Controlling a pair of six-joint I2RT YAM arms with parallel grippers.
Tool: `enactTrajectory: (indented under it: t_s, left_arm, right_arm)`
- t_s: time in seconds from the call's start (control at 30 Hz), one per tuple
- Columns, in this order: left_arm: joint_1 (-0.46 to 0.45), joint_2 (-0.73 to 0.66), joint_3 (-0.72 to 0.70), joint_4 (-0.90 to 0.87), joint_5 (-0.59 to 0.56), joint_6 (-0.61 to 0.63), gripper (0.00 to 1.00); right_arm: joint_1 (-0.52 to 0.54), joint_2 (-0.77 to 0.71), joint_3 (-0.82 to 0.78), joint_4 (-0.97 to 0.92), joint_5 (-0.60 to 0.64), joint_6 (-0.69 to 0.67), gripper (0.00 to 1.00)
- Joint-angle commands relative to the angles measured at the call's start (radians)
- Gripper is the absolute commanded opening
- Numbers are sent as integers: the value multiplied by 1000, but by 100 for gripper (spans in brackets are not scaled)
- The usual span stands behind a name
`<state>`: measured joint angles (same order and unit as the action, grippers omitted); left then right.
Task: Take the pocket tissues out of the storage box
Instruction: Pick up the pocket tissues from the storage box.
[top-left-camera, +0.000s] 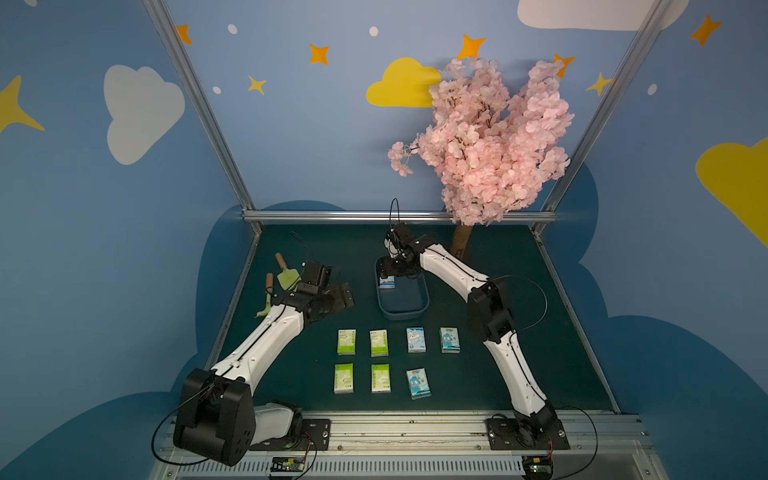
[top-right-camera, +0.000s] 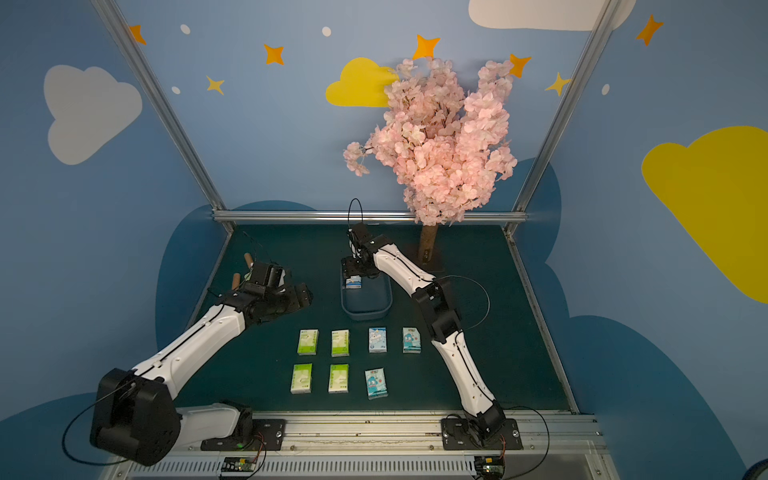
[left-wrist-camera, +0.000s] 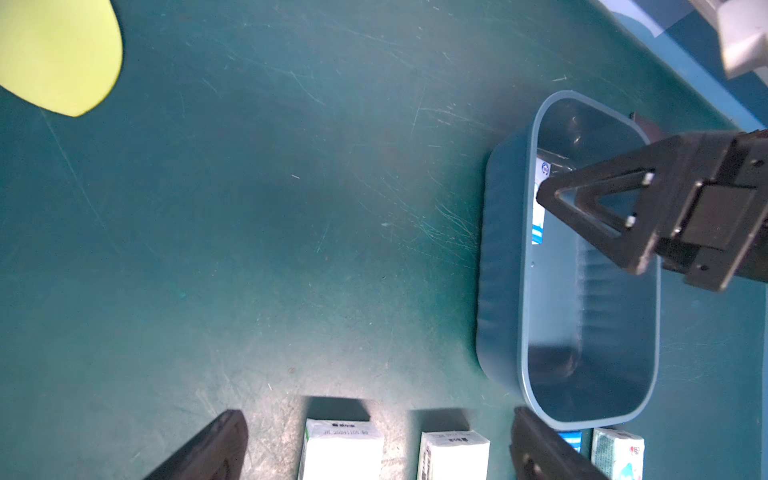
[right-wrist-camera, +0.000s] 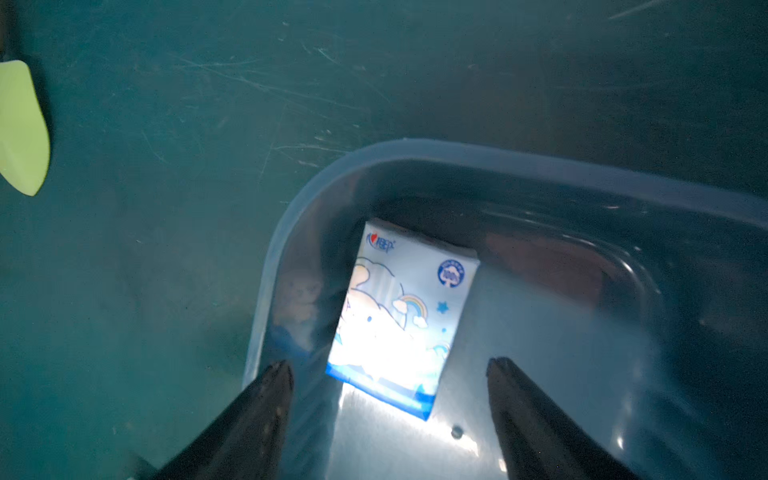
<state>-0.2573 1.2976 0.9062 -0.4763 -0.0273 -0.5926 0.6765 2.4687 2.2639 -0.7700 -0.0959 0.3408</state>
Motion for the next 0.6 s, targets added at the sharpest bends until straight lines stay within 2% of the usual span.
enactTrajectory:
  t_s: [0.0, 0.37, 0.57]
  left_arm:
    - [3, -17, 16, -33, -36, -11, 100]
    - [3, -42, 0, -41, -54, -21, 100]
    - [2, -42, 1, -41, -62, -28, 100]
  right_arm:
    - [-4, 46, 52, 21, -43, -11, 79]
    - [-3, 123, 105, -23, -25, -57, 79]
    - [3, 150, 153, -127, 98, -130, 78]
